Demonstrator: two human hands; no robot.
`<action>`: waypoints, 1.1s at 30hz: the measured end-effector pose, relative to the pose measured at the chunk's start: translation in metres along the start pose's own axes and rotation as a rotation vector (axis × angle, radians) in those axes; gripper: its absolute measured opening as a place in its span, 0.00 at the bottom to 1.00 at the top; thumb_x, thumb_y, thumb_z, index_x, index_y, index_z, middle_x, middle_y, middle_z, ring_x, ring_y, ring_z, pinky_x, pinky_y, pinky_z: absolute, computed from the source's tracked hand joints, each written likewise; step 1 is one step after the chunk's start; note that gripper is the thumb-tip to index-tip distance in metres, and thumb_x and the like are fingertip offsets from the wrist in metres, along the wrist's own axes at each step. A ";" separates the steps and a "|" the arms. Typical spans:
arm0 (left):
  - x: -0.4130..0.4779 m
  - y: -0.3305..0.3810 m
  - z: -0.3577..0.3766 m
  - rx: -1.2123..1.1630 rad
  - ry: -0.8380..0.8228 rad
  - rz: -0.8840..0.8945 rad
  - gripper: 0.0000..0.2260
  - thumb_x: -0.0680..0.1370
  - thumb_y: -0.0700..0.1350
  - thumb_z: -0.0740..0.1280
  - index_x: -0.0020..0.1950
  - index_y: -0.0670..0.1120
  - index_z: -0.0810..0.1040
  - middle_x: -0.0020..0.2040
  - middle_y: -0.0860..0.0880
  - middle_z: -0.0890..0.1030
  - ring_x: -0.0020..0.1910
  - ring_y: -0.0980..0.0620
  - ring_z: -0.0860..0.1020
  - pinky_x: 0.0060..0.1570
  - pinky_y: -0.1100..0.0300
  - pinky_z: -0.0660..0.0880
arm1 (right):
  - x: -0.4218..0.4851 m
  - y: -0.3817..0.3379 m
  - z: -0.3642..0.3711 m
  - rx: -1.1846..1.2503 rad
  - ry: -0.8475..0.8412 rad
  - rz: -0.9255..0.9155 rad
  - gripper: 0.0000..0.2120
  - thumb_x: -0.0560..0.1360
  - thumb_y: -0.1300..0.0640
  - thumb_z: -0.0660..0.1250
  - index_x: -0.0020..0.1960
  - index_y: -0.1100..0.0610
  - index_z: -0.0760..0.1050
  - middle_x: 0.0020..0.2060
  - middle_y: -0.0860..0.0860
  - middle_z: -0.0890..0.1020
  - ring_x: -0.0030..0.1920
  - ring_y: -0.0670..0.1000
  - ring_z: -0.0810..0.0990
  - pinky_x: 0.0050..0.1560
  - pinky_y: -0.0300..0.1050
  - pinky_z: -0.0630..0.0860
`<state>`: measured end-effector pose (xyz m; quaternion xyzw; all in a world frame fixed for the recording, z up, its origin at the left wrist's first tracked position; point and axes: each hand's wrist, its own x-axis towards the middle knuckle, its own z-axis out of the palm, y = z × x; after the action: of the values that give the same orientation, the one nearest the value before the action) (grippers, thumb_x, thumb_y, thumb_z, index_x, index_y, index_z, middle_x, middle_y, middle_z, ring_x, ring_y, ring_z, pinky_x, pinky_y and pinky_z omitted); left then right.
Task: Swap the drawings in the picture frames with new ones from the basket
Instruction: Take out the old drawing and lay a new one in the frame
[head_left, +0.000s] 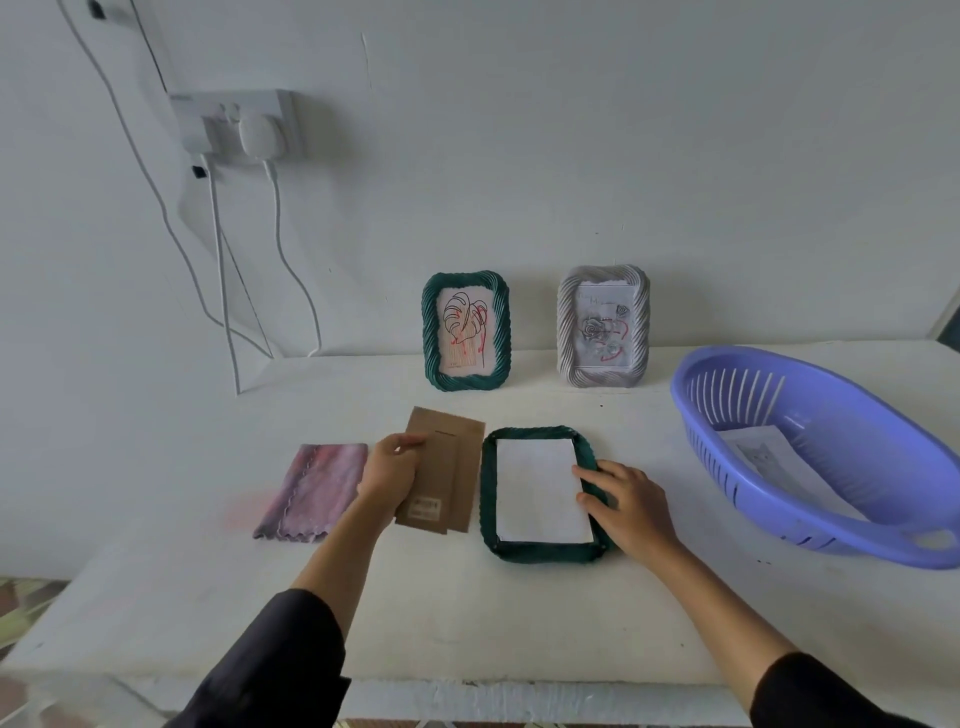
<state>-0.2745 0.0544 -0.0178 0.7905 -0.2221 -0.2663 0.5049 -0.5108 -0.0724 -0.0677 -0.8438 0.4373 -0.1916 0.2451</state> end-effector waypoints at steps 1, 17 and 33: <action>0.001 -0.005 -0.001 0.058 0.008 -0.011 0.14 0.78 0.39 0.56 0.57 0.49 0.77 0.51 0.44 0.79 0.39 0.47 0.79 0.42 0.50 0.80 | 0.000 0.000 0.000 -0.004 0.000 0.000 0.18 0.75 0.51 0.64 0.64 0.44 0.73 0.67 0.46 0.72 0.68 0.49 0.67 0.70 0.46 0.60; -0.029 0.004 0.067 0.729 -0.005 0.282 0.16 0.79 0.52 0.56 0.63 0.46 0.72 0.66 0.43 0.67 0.65 0.43 0.64 0.66 0.50 0.63 | -0.002 -0.002 -0.002 0.025 0.007 0.006 0.17 0.75 0.52 0.65 0.64 0.44 0.74 0.66 0.47 0.73 0.67 0.49 0.67 0.70 0.45 0.61; -0.026 -0.010 0.077 0.701 -0.048 0.264 0.23 0.74 0.59 0.65 0.67 0.53 0.70 0.68 0.48 0.68 0.67 0.46 0.64 0.68 0.53 0.59 | -0.004 -0.005 -0.005 0.015 -0.011 0.009 0.20 0.73 0.49 0.67 0.65 0.44 0.72 0.66 0.47 0.72 0.68 0.49 0.67 0.70 0.46 0.60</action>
<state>-0.3430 0.0227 -0.0490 0.8735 -0.4115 -0.1251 0.2283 -0.5120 -0.0678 -0.0610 -0.8410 0.4381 -0.1893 0.2547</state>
